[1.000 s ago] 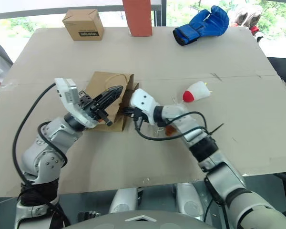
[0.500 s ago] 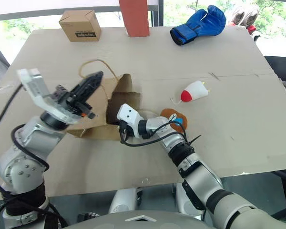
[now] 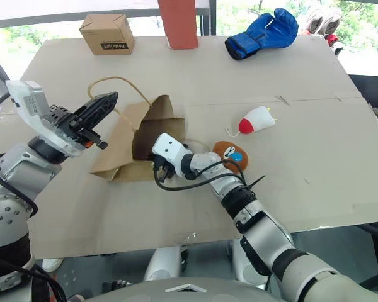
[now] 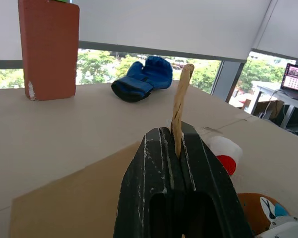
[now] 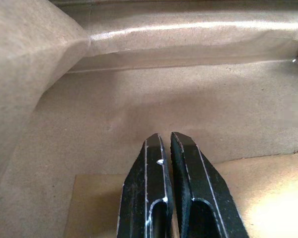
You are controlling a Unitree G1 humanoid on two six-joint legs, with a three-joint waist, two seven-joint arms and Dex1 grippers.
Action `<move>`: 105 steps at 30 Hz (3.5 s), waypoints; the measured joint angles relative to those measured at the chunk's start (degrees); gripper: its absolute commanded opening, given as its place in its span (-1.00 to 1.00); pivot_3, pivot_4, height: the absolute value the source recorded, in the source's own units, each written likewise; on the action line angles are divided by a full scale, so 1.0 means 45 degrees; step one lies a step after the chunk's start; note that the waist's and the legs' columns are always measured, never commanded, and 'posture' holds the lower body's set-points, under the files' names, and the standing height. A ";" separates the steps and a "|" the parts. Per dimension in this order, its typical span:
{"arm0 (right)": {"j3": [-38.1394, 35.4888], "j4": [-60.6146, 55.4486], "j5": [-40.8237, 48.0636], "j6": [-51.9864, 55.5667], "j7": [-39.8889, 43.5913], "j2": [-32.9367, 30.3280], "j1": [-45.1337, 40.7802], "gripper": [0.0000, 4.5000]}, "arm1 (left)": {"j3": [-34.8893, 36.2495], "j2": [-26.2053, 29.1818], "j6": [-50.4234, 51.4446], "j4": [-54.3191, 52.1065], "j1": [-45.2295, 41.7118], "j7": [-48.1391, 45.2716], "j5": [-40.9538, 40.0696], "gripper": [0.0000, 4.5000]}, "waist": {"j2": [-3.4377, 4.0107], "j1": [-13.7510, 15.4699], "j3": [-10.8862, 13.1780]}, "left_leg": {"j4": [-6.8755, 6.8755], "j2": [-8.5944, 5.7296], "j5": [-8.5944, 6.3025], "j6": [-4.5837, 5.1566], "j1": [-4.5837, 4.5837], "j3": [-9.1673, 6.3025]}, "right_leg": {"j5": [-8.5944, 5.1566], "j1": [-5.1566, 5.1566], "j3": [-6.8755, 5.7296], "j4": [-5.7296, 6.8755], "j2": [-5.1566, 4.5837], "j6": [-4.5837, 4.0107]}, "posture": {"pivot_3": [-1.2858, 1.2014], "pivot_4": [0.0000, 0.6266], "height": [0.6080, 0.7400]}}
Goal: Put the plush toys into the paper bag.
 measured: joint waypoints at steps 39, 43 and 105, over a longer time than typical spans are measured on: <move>-0.2905 -1.4577 0.1438 0.8091 -0.0213 -0.8503 0.4890 -0.98 | -0.2165 -0.0762 -0.2192 0.1980 -0.1148 -0.3816 0.3261 -1.00 | -0.0004 0.0062 0.0004 | -0.0037 -0.0014 -0.0006 0.0010 -0.0156 0.0016 | 0.0006 -0.0102 0.0026 -0.0129 -0.0006 0.0013 | 0.03 -0.52 1.00; -0.3390 -1.4088 0.2073 0.7695 -0.0130 -0.7549 0.2986 -0.98 | -0.1966 -0.0938 -0.1750 0.1837 -0.1203 -0.4004 0.2205 -1.00 | -0.0003 -0.0077 0.0004 | -0.0026 -0.0006 -0.0005 0.0011 -0.0148 0.0013 | 0.0009 -0.0108 0.0026 -0.0111 0.0003 0.0016 | 0.03 -0.52 1.00; -0.5012 -0.6034 0.1371 0.6646 -0.0401 -0.7536 0.1336 -1.00 | -0.1228 -0.2270 -0.1621 0.1142 -0.1247 -0.3725 -0.0640 -1.00 | -0.0001 0.0057 0.0001 | 0.0051 -0.0050 0.0007 0.0007 -0.0217 -0.0087 | 0.0021 -0.0156 0.0011 0.0014 0.0015 0.0005 | 0.03 -0.52 1.00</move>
